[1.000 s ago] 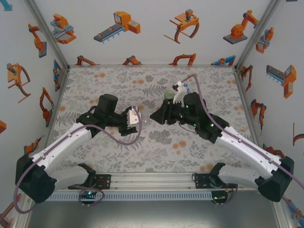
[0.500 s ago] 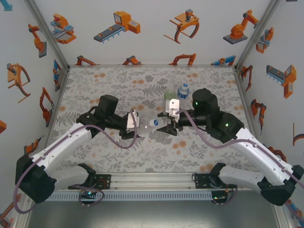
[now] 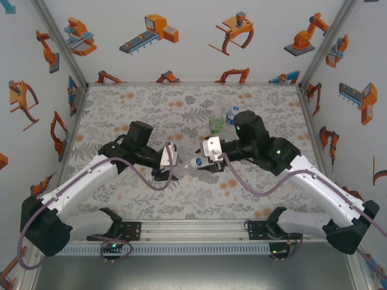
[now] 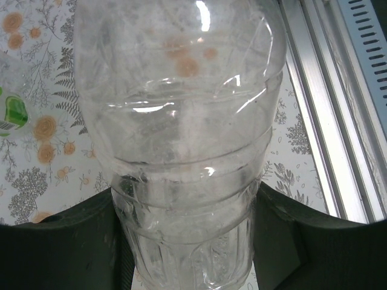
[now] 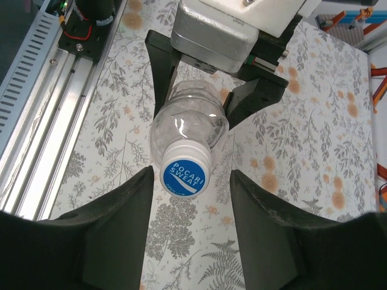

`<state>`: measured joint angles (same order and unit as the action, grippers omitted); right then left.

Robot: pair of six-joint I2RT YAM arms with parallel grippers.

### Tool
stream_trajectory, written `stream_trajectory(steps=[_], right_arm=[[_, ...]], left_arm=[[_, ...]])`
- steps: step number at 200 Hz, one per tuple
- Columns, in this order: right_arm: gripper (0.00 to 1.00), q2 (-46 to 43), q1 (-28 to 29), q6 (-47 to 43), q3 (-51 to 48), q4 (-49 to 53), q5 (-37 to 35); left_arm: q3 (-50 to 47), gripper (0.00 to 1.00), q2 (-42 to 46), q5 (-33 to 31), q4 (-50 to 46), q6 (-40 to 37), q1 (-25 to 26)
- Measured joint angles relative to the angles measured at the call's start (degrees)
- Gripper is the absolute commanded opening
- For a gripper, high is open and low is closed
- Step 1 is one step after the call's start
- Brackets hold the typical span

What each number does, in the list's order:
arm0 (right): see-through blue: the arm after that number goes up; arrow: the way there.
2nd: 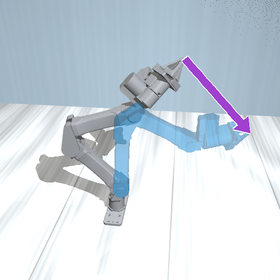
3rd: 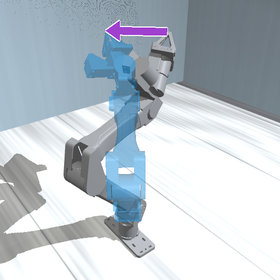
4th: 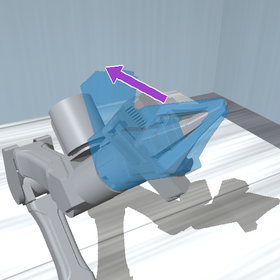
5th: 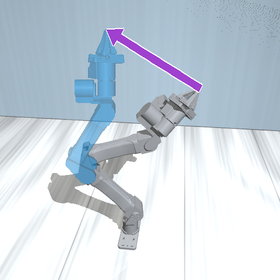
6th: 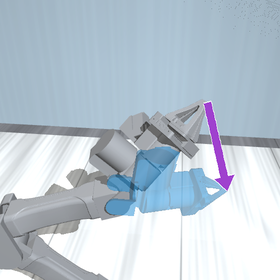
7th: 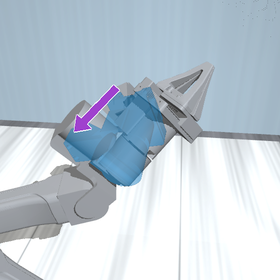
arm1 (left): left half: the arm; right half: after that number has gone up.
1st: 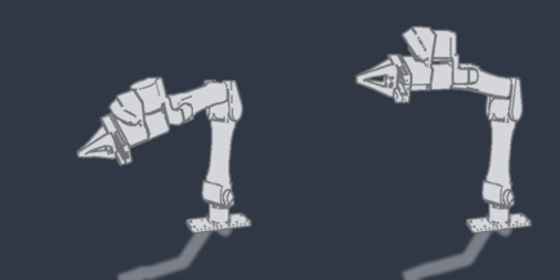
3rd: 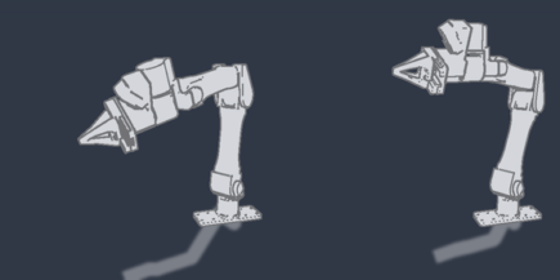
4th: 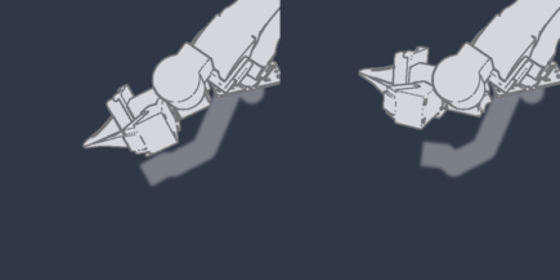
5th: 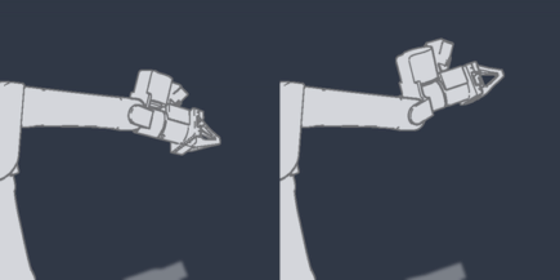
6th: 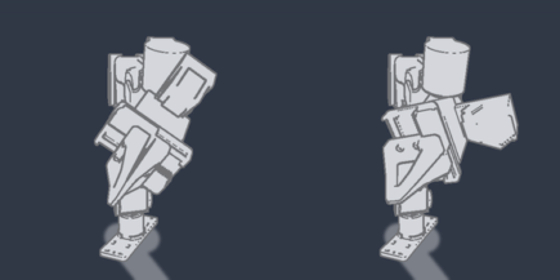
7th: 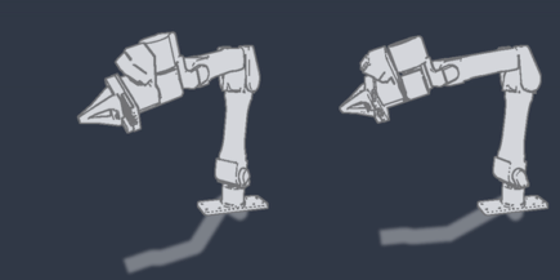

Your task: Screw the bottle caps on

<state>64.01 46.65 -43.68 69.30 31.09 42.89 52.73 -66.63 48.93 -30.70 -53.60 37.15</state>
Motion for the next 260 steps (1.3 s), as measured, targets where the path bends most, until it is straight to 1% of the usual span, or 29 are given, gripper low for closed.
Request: stream_trajectory(steps=[53, 68, 93, 109, 124, 132, 156, 171, 192, 216, 236, 248, 260], right_arm=[[0.4, 0.24, 0.04, -0.7, 0.0, 0.0, 1.09], [0.37, 0.26, 0.11, -0.81, 0.0, 0.0, 1.29], [0.26, 0.44, 0.26, -0.92, 0.0, 0.02, 1.44], [0.14, 0.55, 0.33, 0.37, 0.0, -0.09, 1.16], [0.05, 0.59, 0.42, 4.15, -0.13, -1.38, 0.28], [0.0, 0.57, 0.44, 7.37, -0.55, -2.73, -0.57], [0.0, -0.26, 0.42, 20.15, -4.0, -9.6, -4.68], [0.0, -1.18, 0.42, 30.84, -6.88, -14.6, -8.48], [0.0, -1.44, 0.5, 49.05, -9.64, -19.89, -15.3], [0.0, -0.39, 0.7, 68.24, -9.77, -20.76, -22.43], [0.0, 0.42, 0.7, 82.73, -9.77, -20.04, -27.65], [0.0, 0.48, 0.68, 89.81, -10.14, -20.04, -29.9], [0.0, 0.48, 0.68, 94.88, -10.54, -19.93, -31.65]], left_arm=[[0.09, 0.0, -0.02, 0.0, -0.24, -0.02, 0.0], [0.13, 0.0, -0.15, -0.02, -0.24, -0.02, 0.0], [0.2, 0.0, -0.26, -0.11, -0.5, -0.07, 0.0], [0.2, 0.0, -0.26, -0.37, -0.74, -0.17, 0.0], [0.2, 0.0, -0.26, -1.11, -0.59, -0.09, 0.0], [0.2, 0.0, -0.22, -1.88, -0.28, 0.13, 0.0], [0.15, 0.0, 0.17, -5.81, 0.52, 1.05, 0.0], [-0.35, 0.0, 0.87, -8.57, 1.46, 1.86, -0.02], [-1.44, 0.0, 1.95, -12.0, 3.17, 3.32, -0.11], [-1.86, 0.0, 2.38, -15.3, 4.63, 4.9, -0.13], [-1.86, 0.03, 2.38, -17.79, 5.18, 5.79, -0.17], [-1.86, 0.07, 2.38, -18.69, 5.57, 6.36, -0.17], [-1.86, 0.09, 2.38, -19.56, 5.84, 6.69, -0.17]])
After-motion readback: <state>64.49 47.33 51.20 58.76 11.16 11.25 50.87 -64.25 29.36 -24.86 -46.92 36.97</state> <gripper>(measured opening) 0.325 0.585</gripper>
